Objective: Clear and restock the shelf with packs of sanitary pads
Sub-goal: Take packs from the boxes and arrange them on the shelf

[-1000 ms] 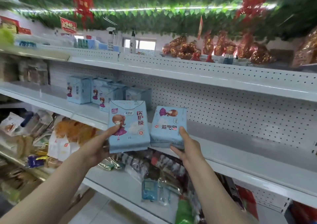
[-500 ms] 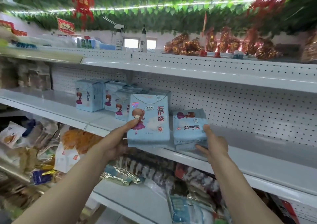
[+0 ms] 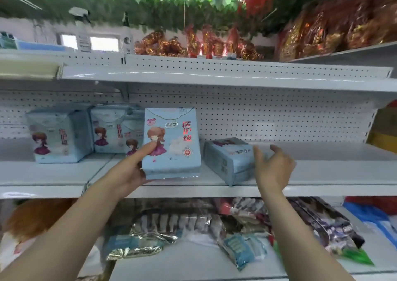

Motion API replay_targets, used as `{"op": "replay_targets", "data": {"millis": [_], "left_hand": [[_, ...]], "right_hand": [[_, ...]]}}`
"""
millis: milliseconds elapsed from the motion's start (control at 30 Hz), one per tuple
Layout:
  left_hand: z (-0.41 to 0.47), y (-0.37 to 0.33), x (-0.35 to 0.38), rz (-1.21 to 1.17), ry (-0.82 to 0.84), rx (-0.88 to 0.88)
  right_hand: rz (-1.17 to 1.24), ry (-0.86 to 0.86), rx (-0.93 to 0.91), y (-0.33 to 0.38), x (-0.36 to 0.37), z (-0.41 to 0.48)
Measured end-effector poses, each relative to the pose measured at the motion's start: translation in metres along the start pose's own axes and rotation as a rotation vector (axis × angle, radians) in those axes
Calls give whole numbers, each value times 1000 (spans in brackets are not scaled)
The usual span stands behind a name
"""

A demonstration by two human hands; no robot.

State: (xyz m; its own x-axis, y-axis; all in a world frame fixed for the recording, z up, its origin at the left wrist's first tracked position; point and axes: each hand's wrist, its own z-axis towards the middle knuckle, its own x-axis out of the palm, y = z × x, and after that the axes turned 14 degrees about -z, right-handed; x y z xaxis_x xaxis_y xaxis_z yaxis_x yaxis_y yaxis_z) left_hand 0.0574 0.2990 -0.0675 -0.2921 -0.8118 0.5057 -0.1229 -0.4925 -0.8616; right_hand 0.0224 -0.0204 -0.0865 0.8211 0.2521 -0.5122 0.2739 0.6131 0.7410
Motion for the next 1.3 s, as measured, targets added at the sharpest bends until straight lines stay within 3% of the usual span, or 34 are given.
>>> {"op": "replay_targets", "data": {"millis": [67, 167, 267, 333, 700, 967, 1300], "left_hand": [[1, -8, -11, 24, 17, -20], [-3, -20, -27, 54, 23, -42], [-8, -32, -44, 86, 44, -38], [-10, -42, -56, 103, 67, -39], [-15, -70, -116, 74, 142, -66], [-12, -86, -144, 156, 38, 2], [-10, -174, -155, 596, -70, 301]], "right_hand": [[166, 76, -137, 31, -5, -21], [461, 483, -184, 91, -16, -58], [494, 748, -220, 137, -14, -76], [523, 829, -261, 158, -5, -79], [499, 909, -355, 215, 41, -90], [538, 951, -327, 232, 64, -102], [334, 1041, -522, 284, 94, -118]]}}
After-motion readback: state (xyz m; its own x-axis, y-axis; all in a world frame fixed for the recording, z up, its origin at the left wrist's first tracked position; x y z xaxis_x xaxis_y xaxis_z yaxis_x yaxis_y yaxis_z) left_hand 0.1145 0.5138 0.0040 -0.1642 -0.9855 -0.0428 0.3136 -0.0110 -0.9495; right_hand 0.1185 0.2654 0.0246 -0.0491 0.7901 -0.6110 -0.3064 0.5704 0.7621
